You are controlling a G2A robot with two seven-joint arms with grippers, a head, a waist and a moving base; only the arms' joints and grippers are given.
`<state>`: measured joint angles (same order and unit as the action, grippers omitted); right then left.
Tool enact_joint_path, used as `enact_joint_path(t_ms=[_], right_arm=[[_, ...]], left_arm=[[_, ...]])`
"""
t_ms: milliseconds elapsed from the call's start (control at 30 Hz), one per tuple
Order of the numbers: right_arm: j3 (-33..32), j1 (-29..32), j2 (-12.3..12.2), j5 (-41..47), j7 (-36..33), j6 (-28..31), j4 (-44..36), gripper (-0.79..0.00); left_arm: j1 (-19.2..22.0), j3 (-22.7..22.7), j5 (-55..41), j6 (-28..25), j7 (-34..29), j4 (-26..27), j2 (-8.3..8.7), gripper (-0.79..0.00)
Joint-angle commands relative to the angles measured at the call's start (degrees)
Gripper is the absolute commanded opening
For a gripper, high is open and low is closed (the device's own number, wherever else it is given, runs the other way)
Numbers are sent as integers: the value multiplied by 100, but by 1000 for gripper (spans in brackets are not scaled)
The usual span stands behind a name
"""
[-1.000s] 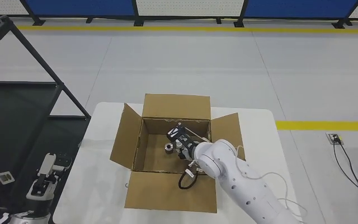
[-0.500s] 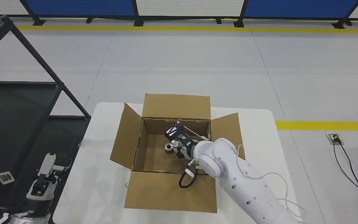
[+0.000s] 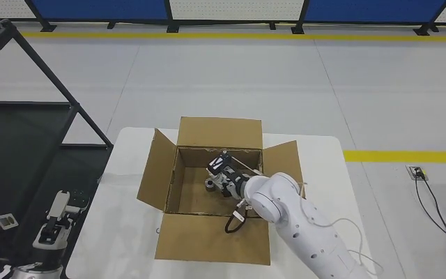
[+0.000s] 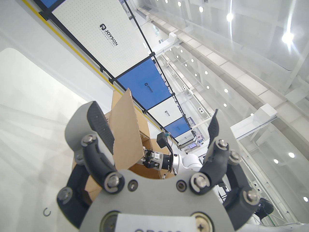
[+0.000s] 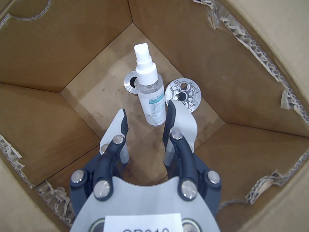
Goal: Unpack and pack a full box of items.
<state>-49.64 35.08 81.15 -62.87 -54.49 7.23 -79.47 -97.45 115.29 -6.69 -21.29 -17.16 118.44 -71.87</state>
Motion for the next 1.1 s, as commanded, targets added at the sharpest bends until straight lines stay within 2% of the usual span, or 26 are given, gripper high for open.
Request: enact_joint_path(t_ms=[0,167,400,433,467,500,600,1067], right_arm=[[-28,22,-3,-17,-1,11,-43,-425],[-267,197,-56,63,46,141,-446,-416],[-1184,1007,-283,557,219,767,-1783,-394],[-1331,1148,-316,659,266,879,-1979,-332],[-1474,1290,-348,780,310,1005,-2159,-148],[-1611,1426,-379,910,350,1160,-2331,0],[-2028,1783,-471,1376,377,1654,-2704,0],[-2014,1836,-472,1457,449,1659,-2671,0]], left_arm=[[0,0,0,0,0,0,0,0],[0,0,0,0,0,0,0,0],[0,0,0,0,0,0,0,0],[0,0,0,0,0,0,0,0],[0,0,0,0,0,0,0,0],[0,0,0,0,0,0,0,0],[0,0,0,0,0,0,0,0],[8,-14,-4,15,-1,11,0,0]])
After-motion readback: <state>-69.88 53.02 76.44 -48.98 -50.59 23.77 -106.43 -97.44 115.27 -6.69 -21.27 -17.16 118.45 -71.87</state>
